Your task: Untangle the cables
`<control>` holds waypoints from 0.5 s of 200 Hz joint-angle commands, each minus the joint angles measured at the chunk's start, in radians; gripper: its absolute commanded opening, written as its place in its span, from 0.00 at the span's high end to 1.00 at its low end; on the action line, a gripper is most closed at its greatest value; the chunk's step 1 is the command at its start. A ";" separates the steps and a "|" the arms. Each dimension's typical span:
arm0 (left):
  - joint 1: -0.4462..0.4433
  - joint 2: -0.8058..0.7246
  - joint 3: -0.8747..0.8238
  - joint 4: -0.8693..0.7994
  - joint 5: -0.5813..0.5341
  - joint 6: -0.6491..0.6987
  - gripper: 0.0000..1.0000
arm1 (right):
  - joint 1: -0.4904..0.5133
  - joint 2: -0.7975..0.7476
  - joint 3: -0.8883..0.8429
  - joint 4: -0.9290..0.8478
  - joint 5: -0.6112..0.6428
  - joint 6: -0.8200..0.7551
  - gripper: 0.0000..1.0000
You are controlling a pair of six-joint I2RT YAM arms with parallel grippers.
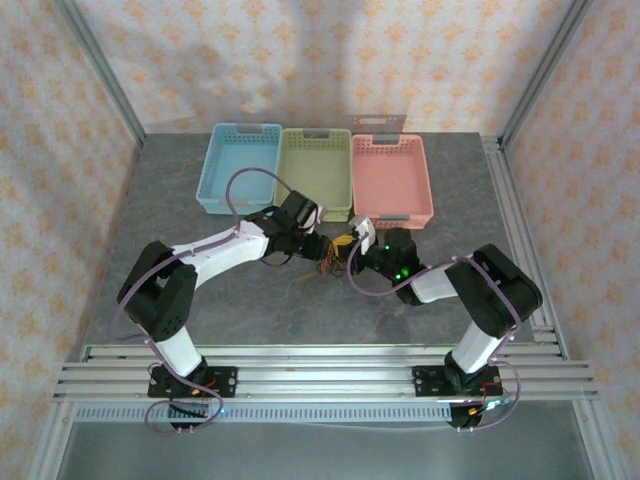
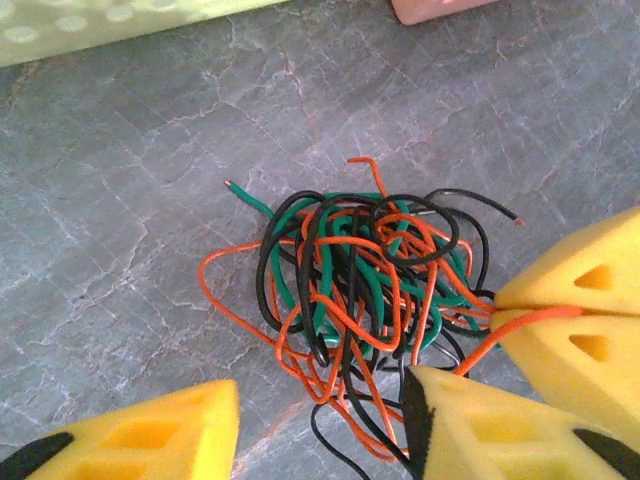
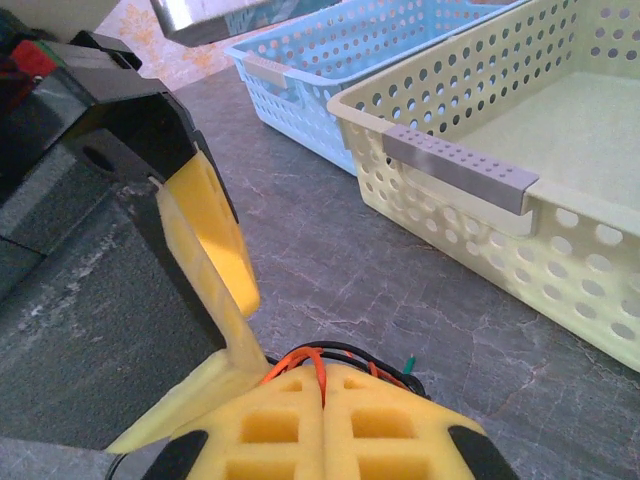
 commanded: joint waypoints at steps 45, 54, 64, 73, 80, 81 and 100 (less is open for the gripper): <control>-0.003 0.017 0.040 -0.044 0.010 0.012 0.69 | -0.001 0.003 0.023 0.021 0.009 0.012 1.00; -0.003 0.017 0.041 -0.045 0.010 0.012 0.72 | -0.002 0.001 0.023 0.020 0.009 0.012 1.00; -0.003 0.019 0.042 -0.046 0.009 0.010 0.75 | -0.001 0.001 0.023 0.021 0.011 0.013 1.00; -0.003 0.019 0.042 -0.045 0.010 0.010 0.78 | -0.001 0.004 0.023 0.022 0.009 0.012 1.00; -0.003 0.019 0.042 -0.045 0.009 0.011 0.81 | -0.001 0.003 0.023 0.024 0.011 0.012 1.00; -0.003 0.020 0.042 -0.046 0.009 0.010 0.81 | -0.001 0.003 0.023 0.024 0.011 0.013 1.00; -0.003 0.017 0.039 -0.043 0.007 0.010 0.88 | -0.002 0.002 0.022 0.025 0.012 0.014 1.00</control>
